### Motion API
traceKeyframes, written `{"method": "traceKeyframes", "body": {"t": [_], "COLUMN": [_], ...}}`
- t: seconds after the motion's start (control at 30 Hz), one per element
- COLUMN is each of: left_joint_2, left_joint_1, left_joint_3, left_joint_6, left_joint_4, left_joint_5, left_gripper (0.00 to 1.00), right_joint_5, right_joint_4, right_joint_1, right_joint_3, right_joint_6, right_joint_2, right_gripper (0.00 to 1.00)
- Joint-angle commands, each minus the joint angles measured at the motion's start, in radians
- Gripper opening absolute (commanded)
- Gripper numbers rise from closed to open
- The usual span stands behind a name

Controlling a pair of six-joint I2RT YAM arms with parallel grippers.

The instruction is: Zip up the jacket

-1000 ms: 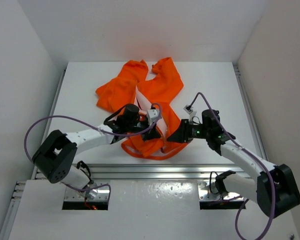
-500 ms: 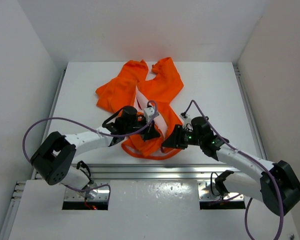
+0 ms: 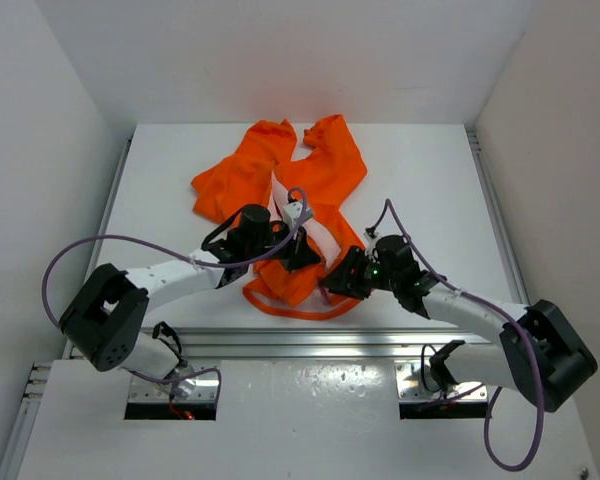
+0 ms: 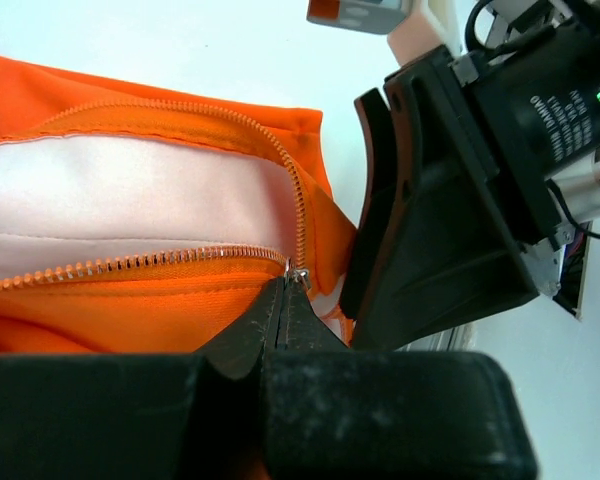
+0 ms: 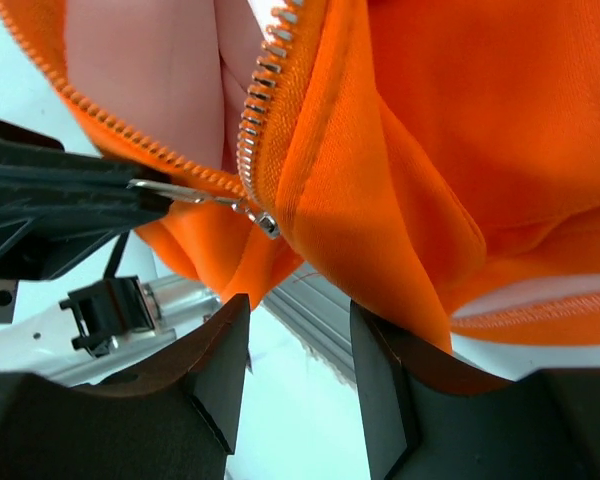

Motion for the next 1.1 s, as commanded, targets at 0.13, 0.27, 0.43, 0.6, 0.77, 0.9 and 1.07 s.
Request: {"method": "traceKeyframes", "body": {"t": [0.13, 0.27, 0.43, 0.6, 0.77, 0.9, 1.07], "left_joint_2": [0.003, 0.012, 0.022, 0.031, 0.031, 0.031, 0.031], "left_joint_1": [0.025, 0.025, 0.043, 0.052, 0.052, 0.052, 0.052], "left_joint_3": [0.042, 0.051, 0.061, 0.079, 0.079, 0.079, 0.079], "left_joint_6": [-0.062, -0.081, -0.114, -0.137, -0.169, -0.180, -0.191], "left_joint_4": [0.060, 0.060, 0.089, 0.089, 0.100, 0.109, 0.109], "left_joint_5": [0.033, 0.044, 0.062, 0.072, 0.084, 0.084, 0.084], "left_gripper": [0.00, 0.00, 0.00, 0.00, 0.00, 0.00, 0.00], "right_joint_5": [0.009, 0.026, 0.041, 0.060, 0.086, 0.121, 0.113], "right_joint_4": [0.188, 0.207, 0.184, 0.156, 0.141, 0.124, 0.086], "right_joint_1": [0.033, 0.045, 0.054, 0.056, 0.060, 0.036, -0.036], "right_joint_3": [0.010, 0.005, -0.004, -0.021, -0.024, -0.021, -0.019], "right_joint_6": [0.036, 0.016, 0.071, 0.143, 0.148, 0.133, 0.117], "right_joint_2": [0.044, 0.017, 0.010, 0.018, 0.020, 0.026, 0.032], "right_gripper": [0.45, 0.45, 0.52, 0.59, 0.59, 0.48, 0.32]}}
